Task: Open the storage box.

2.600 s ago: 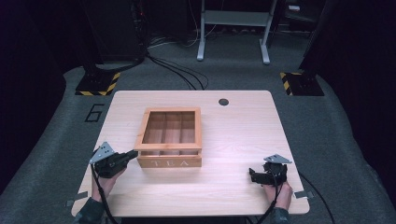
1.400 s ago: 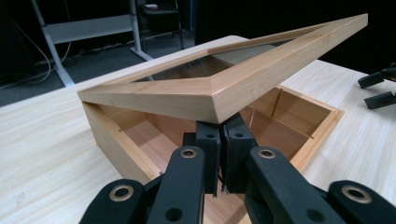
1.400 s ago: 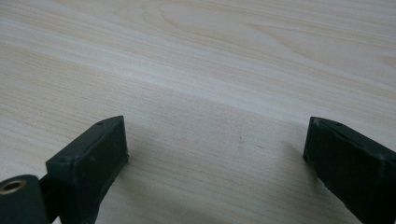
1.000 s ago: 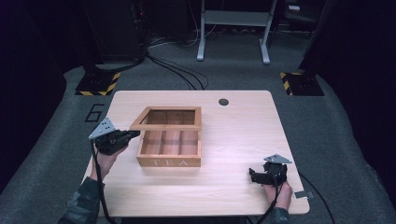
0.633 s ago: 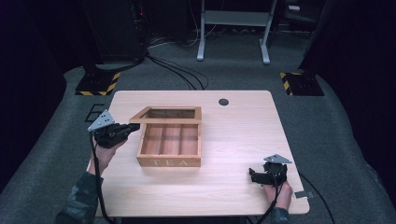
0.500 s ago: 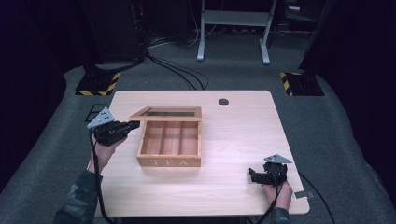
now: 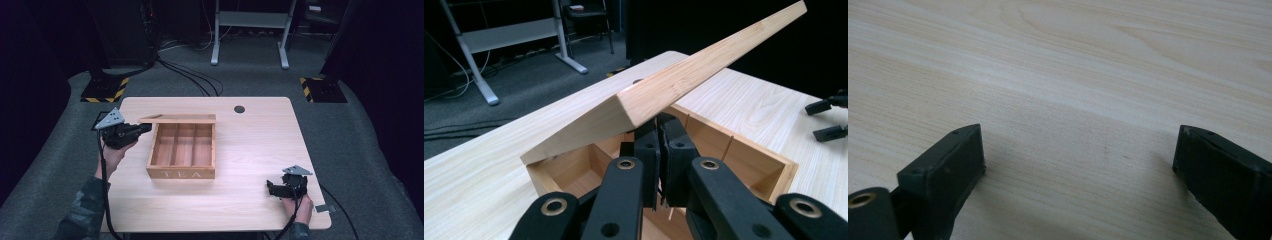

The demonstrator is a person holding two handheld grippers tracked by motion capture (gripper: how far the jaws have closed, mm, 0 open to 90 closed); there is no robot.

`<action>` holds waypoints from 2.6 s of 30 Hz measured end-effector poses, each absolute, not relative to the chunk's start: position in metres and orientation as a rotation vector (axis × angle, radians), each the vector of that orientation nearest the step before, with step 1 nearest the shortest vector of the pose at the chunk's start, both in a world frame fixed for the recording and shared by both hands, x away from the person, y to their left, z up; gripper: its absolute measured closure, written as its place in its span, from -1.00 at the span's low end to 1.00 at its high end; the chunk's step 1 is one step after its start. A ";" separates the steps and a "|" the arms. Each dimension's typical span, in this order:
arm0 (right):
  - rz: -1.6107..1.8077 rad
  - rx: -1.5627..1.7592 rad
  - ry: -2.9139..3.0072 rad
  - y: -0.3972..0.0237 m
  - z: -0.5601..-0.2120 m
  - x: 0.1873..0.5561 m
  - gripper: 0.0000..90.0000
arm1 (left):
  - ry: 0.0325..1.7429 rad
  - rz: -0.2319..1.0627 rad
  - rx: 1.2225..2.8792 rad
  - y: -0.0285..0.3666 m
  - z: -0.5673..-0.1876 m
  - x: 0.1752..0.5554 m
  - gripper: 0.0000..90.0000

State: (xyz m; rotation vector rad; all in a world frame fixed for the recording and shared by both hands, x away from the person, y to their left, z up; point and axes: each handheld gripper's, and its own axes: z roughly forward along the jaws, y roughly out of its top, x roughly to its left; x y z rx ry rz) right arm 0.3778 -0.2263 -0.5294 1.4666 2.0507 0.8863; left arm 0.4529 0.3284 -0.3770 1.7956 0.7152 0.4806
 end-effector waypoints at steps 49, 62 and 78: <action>0.886 1.466 2.051 -0.226 -0.529 0.378 -0.87 | 0.716 0.469 1.798 0.330 -0.366 0.466 0.94; 0.887 1.465 2.051 -0.226 -0.529 0.378 -0.87 | 0.723 0.473 1.796 0.331 -0.366 0.466 0.94; 0.887 1.465 2.052 -0.226 -0.529 0.378 -0.87 | 0.721 0.471 1.800 0.331 -0.365 0.466 0.94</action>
